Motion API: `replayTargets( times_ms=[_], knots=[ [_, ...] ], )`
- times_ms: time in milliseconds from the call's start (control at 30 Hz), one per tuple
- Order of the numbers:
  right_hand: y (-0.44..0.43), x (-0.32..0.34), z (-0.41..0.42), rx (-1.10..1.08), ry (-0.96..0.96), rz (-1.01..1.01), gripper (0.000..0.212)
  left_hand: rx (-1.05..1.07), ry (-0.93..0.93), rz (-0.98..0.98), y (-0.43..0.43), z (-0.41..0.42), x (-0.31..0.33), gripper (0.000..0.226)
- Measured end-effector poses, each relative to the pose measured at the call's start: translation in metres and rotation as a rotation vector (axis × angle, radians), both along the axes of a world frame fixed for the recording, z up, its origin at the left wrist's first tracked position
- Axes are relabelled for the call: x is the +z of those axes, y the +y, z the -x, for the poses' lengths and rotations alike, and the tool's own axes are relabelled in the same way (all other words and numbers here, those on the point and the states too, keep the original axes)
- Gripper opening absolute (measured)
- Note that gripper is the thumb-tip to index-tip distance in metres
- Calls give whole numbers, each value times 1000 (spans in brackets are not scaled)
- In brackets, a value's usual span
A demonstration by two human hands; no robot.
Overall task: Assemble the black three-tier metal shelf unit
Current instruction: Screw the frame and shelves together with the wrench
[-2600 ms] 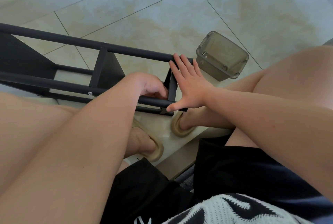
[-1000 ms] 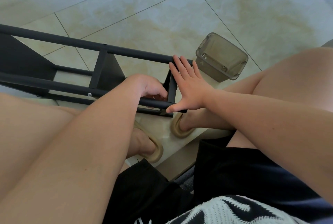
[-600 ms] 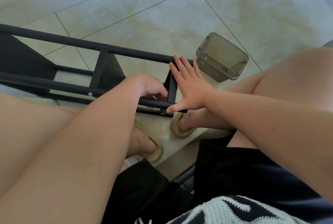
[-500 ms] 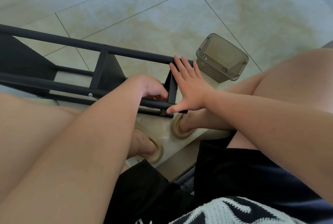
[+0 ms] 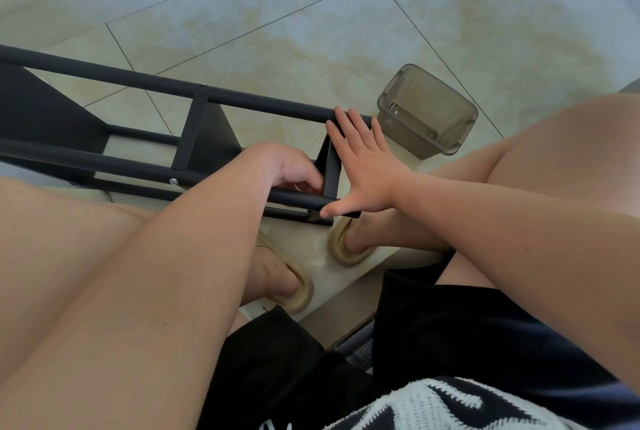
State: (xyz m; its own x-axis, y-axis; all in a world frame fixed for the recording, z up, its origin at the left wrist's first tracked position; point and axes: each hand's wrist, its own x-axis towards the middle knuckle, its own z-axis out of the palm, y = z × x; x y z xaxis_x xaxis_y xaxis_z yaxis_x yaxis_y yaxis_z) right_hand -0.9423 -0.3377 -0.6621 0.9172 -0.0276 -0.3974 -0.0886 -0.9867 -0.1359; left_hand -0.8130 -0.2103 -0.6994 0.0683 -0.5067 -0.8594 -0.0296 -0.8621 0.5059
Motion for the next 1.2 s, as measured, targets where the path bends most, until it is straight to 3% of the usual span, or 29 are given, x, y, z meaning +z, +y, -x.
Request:
replayTargets(
  times_ms=[100, 433, 567, 633, 833, 1100, 1200],
  knots=[
    [0, 0, 0, 0, -1, -7, 148, -1, -29, 12, 0, 1, 2, 11],
    [-1, -1, 0, 6, -12, -12, 148, 17, 29, 28, 1, 1, 4, 16],
    [-1, -1, 0, 4, -8, -2, 149, -22, 74, -46, 2, -3, -1, 63],
    [-1, -1, 0, 6, -6, -3, 149, -12, 49, -32, 0, -2, -5, 69],
    [-2, -2, 0, 6, -10, -11, 148, 22, 5, 22, 1, 1, 5, 17],
    [-1, -2, 0, 6, -12, -14, 149, 25, 22, 32, 3, 2, 4, 18],
    [0, -2, 0, 6, -11, -7, 149, 20, 112, -24, 2, 1, 6, 33]
  ],
)
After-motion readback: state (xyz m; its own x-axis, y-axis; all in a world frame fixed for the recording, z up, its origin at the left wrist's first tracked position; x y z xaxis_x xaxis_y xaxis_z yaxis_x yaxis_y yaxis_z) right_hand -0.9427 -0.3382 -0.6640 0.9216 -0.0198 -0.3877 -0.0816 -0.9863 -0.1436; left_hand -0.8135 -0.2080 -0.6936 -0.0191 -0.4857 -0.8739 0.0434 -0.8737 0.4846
